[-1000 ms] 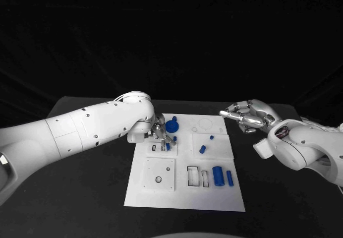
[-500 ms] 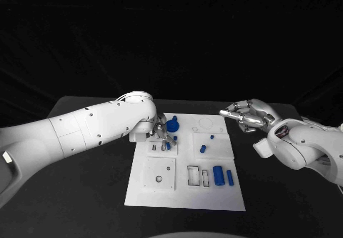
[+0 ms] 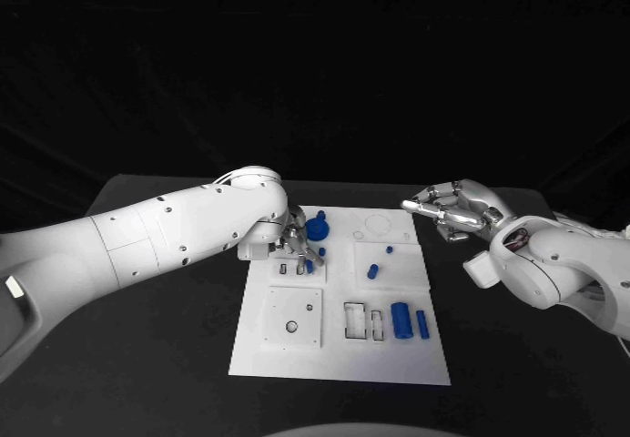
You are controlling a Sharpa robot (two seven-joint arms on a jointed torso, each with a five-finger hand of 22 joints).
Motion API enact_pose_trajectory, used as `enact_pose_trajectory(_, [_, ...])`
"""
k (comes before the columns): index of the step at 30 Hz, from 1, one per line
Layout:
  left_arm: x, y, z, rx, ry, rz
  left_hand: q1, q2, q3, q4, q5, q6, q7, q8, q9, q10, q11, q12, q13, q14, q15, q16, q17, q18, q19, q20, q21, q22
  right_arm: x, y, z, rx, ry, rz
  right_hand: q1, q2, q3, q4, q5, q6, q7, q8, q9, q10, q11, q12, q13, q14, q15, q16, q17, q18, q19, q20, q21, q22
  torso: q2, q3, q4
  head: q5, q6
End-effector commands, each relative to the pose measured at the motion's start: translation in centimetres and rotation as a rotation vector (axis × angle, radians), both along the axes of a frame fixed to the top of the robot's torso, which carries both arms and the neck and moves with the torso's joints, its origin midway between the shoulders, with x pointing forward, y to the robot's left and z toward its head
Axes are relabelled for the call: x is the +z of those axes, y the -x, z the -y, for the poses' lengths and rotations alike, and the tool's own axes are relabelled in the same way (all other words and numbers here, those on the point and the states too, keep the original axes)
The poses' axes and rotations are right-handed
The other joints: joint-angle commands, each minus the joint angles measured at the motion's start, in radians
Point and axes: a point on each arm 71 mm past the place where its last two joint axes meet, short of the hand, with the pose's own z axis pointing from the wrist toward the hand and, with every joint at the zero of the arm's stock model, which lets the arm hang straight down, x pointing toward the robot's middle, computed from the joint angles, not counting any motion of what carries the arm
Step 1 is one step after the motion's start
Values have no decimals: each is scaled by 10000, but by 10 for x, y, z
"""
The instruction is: Assemble the parts on the task board
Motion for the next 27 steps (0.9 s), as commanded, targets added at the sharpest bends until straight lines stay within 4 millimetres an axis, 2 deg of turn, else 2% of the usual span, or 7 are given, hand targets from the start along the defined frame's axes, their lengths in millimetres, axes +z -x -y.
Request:
enact_pose_trajectory(1, [-1,1,1,-129,-119,-91,171,-21,102,-4,54,-77,9,-72,30,84,12,60,9,1035,-79,30,2631,-62,475,-42,43,640,-1,0,-2,174,-19,-13,66,39,-65,-4,36,-45,-2,-66,-3,1123,-10,4304,3823,1044,38,40,2632,-111,6,48,15,189,-2,4,6,2,-9])
enact_pose_trajectory(8, [-1,1,2,-140,-120,-93,523,1,412,-141,65,-90,1,-129,116,76,4,45,11,1035,-84,30,2631,-63,477,-46,45,660,-1,0,-2,204,-5,-15,85,53,-63,-9,36,-37,2,-91,-5,1123,-8,4304,3823,1044,42,40,2632,-112,6,53,19,194,-3,5,8,11,-31])
enact_pose_trajectory(16, [-1,1,3,-108,-74,-90,1551,194,1435,-741,135,-194,-68,-351,162,28,-66,-21,-2,1035,-147,30,2631,-64,476,-99,44,689,-1,0,-2,225,2,-55,93,59,-63,-10,35,-37,4,-107,-8,1123,-6,4304,3823,1044,44,40,2632,-113,8,55,24,202,-2,9,15,33,-47])
enact_pose_trajectory(18, [-1,1,3,-99,-55,-94,1701,180,1737,-846,272,-233,-62,-444,155,3,-64,-55,-21,1035,-151,30,2631,-64,475,-108,41,693,-2,0,-2,228,5,-68,93,59,-63,-10,35,-37,4,-107,-8,1123,-6,4304,3823,1044,44,40,2632,-113,8,55,24,202,-4,9,18,26,-53])
enact_pose_trajectory(23, [-1,2,3,-79,-7,-117,1813,-81,2560,-993,744,-255,-31,-646,155,-37,-45,-124,-49,1035,-134,30,2631,-66,476,-103,38,713,-2,0,-2,241,9,-94,102,67,-62,-12,35,-38,7,-126,-11,1123,-3,4304,3823,1044,45,40,2632,-112,5,58,23,200,-4,7,20,15,-66])
enact_pose_trajectory(27, [-1,2,3,-72,16,-132,1800,-438,3556,-1132,994,-266,12,-788,190,-70,-27,-198,-89,1035,-111,30,2631,-67,475,-88,32,728,-2,-1,-3,251,11,-110,102,67,-62,-12,35,-38,7,-126,-11,1123,-3,4304,3823,1044,45,40,2632,-112,5,58,23,200,3,9,30,-5,-70])
